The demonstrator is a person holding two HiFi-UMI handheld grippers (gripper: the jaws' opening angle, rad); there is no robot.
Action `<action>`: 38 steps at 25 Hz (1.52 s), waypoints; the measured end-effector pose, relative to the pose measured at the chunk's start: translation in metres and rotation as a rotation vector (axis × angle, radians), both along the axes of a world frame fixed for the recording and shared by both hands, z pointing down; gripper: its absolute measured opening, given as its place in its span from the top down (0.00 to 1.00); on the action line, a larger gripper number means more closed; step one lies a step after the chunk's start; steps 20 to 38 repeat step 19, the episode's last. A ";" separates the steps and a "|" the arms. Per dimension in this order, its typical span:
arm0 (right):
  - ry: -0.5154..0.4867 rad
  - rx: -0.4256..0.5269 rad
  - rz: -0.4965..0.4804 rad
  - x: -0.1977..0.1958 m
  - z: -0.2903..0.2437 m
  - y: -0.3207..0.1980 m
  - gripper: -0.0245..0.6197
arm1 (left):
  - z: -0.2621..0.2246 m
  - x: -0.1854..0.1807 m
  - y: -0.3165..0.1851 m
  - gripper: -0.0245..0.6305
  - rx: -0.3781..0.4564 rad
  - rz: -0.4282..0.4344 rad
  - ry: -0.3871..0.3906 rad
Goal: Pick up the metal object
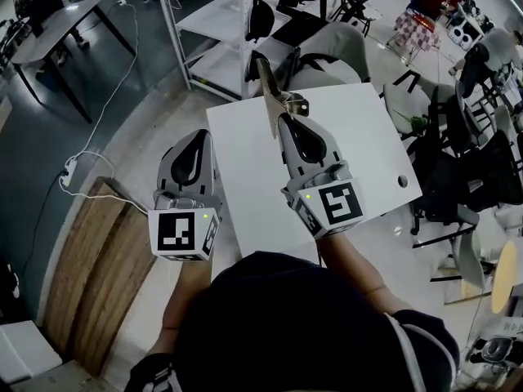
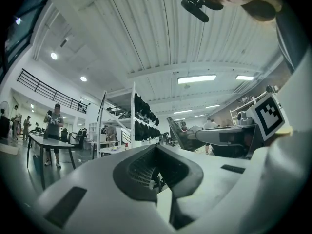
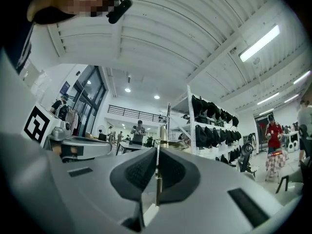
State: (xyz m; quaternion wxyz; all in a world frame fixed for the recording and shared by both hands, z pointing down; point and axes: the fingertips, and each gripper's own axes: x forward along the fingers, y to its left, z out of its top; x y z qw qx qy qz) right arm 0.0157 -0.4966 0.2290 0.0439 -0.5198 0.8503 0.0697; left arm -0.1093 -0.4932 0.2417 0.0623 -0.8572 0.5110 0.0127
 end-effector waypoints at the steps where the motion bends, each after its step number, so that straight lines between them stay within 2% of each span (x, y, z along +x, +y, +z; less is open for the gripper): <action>1: -0.001 0.002 0.001 0.000 -0.001 0.000 0.91 | 0.000 -0.001 0.000 0.93 -0.002 -0.001 0.001; 19: -0.059 -0.015 -0.021 0.047 0.007 0.035 0.91 | 0.001 0.042 0.035 0.93 0.002 -0.024 -0.018; 38: -0.059 -0.015 -0.021 0.047 0.007 0.035 0.91 | 0.001 0.042 0.035 0.93 0.002 -0.024 -0.018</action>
